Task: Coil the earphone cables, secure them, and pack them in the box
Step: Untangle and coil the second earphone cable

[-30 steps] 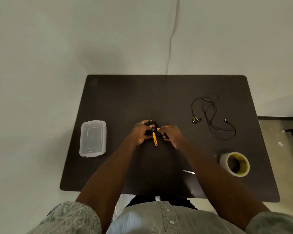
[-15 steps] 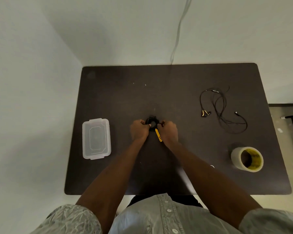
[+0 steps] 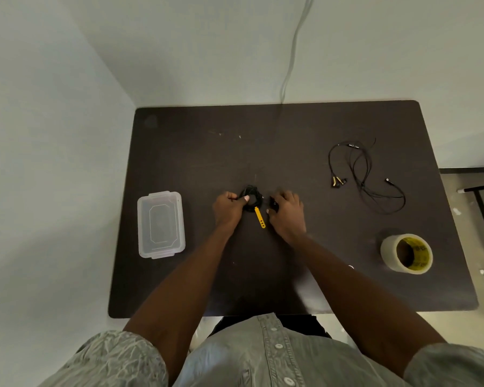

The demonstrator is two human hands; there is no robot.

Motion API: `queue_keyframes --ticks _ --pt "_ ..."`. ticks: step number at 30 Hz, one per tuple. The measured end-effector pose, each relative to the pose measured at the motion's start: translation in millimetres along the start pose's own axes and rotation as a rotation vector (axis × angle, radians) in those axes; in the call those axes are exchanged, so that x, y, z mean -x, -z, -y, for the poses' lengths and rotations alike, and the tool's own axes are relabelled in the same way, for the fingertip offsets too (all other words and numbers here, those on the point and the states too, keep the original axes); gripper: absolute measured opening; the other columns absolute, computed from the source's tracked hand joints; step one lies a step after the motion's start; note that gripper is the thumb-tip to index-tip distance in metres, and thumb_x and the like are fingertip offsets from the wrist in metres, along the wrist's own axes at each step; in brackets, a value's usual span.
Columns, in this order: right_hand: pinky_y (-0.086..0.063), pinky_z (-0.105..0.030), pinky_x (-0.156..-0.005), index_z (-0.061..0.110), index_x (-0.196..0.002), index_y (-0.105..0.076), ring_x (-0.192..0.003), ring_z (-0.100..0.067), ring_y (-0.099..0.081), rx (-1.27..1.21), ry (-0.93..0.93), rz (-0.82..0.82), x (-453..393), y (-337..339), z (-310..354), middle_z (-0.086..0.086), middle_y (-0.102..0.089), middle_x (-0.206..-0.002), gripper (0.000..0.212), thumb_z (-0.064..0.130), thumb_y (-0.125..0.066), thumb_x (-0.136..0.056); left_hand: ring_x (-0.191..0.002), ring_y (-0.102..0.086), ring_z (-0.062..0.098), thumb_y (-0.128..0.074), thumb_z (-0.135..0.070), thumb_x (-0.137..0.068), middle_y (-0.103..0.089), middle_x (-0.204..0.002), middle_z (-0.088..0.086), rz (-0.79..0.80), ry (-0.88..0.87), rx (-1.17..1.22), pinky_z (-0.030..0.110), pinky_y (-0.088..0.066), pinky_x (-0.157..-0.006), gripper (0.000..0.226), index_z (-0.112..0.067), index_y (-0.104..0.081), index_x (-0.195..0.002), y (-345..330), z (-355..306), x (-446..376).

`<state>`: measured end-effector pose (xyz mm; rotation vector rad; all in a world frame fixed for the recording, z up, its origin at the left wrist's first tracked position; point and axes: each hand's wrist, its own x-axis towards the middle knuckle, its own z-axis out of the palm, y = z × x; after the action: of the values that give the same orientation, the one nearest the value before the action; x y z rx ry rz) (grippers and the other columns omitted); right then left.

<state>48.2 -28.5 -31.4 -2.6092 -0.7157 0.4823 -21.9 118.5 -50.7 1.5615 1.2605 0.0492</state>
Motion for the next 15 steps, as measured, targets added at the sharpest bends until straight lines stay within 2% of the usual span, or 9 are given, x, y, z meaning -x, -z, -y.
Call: queue_keyframes --ticks 4,6,8,13,15 --pt "-0.034 -0.043 -0.108 0.008 -0.134 -0.051 -0.132 -0.033 -0.036 -0.041 -0.014 0.025 2.4 3.9 -2.3 -0.012 -0.043 -0.142 0.058 0.018 -0.070 -0.080 -0.082 -0.067 0.030 -0.062 -0.028 -0.086 -0.070 -0.087 0.011 -0.042 -0.038 -0.015 0.046 -0.056 -0.079 0.014 -0.025 -0.054 -0.075 5.5 -1.4 4.5" --pt "-0.031 -0.042 -0.111 0.006 -0.137 -0.047 -0.135 -0.033 -0.031 -0.054 -0.006 0.045 4.2 7.4 -4.4 -0.014 -0.037 -0.147 0.063 0.018 -0.071 -0.080 -0.089 -0.063 0.027 -0.055 -0.020 -0.092 -0.068 -0.099 0.010 -0.045 -0.065 -0.056 0.034 -0.051 -0.087 0.005 -0.018 -0.059 -0.089 11.9 -6.3 13.3" --pt "-0.028 -0.038 -0.114 0.006 -0.140 -0.044 -0.139 -0.032 -0.027 -0.070 0.000 0.072 5.0 11.7 -6.6 -0.014 -0.033 -0.150 0.066 0.019 -0.071 -0.081 -0.097 -0.059 0.026 -0.052 -0.015 -0.094 -0.064 -0.106 0.013 -0.063 -0.114 -0.131 0.024 -0.040 -0.081 0.015 -0.007 -0.058 -0.106 16.8 -7.2 19.5" --pt "-0.031 -0.042 -0.111 0.000 -0.132 -0.048 -0.134 -0.037 -0.034 -0.062 0.027 -0.021 11.4 26.5 -10.7 -0.019 -0.038 -0.146 0.057 0.014 -0.068 -0.081 -0.100 -0.056 0.032 -0.047 -0.013 -0.094 -0.054 -0.119 0.015 -0.115 -0.347 -0.383 0.040 -0.046 -0.082 0.024 -0.004 -0.053 -0.116 23.2 -9.2 40.8" --pt "-0.037 -0.045 -0.105 -0.003 -0.124 -0.053 -0.126 -0.039 -0.042 -0.017 0.051 -0.073 13.5 36.4 -13.0 -0.021 -0.046 -0.137 0.046 0.011 -0.064 -0.081 -0.099 -0.055 0.034 -0.047 -0.010 -0.092 -0.054 -0.114 0.016 -0.168 -0.469 -0.456 0.044 -0.045 -0.083 0.021 -0.003 -0.055 -0.111 20.9 -10.3 48.8"
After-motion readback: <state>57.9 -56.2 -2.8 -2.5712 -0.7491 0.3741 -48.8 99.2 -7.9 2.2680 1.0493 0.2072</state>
